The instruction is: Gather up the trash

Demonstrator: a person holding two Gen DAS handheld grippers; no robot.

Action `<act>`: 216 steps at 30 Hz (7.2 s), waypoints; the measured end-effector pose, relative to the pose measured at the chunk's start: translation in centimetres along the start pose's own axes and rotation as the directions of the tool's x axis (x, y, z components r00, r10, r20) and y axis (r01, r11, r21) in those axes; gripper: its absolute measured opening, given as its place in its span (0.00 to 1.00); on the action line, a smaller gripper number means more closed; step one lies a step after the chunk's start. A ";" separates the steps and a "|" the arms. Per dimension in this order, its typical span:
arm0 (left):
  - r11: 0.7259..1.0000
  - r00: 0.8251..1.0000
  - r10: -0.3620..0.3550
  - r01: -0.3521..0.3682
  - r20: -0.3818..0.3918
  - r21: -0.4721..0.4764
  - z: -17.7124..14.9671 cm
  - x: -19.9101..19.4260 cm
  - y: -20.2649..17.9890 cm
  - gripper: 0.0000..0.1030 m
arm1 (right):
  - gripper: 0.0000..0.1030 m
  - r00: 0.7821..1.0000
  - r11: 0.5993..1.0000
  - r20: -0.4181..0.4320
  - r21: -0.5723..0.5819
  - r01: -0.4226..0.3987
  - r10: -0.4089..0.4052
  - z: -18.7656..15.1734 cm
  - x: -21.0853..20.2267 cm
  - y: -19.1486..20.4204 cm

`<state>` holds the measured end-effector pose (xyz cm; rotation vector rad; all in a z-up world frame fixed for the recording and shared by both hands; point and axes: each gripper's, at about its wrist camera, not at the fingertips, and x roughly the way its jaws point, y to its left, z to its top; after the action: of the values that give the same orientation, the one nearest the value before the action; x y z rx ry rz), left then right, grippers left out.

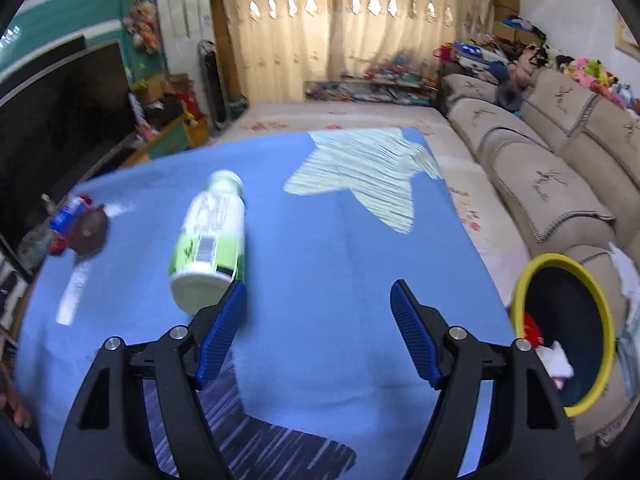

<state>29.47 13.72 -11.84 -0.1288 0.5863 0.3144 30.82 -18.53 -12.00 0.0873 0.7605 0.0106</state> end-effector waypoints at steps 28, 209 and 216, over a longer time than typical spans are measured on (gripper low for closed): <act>0.999 1.000 -0.026 0.026 -0.003 0.021 0.0 0.1 -0.4 0.82 | 0.49 0.992 0.986 -0.058 -0.118 -0.116 0.110 0.2 5.2 6.4; 0.799 0.883 -0.467 0.405 0.035 0.444 -3.4 -24.7 -26.6 0.95 | 0.84 0.974 0.977 0.222 0.214 0.005 -0.054 -11.5 -20.0 -24.2; 0.895 0.929 -0.344 0.280 0.139 0.346 -4.1 -28.6 -15.5 0.95 | 0.93 0.955 0.996 0.293 0.084 0.014 -0.038 -11.4 -23.5 -17.4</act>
<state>9.92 -9.04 1.33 0.1224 0.4037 -0.0866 5.55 -36.00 -5.53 0.1522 0.4633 -0.0577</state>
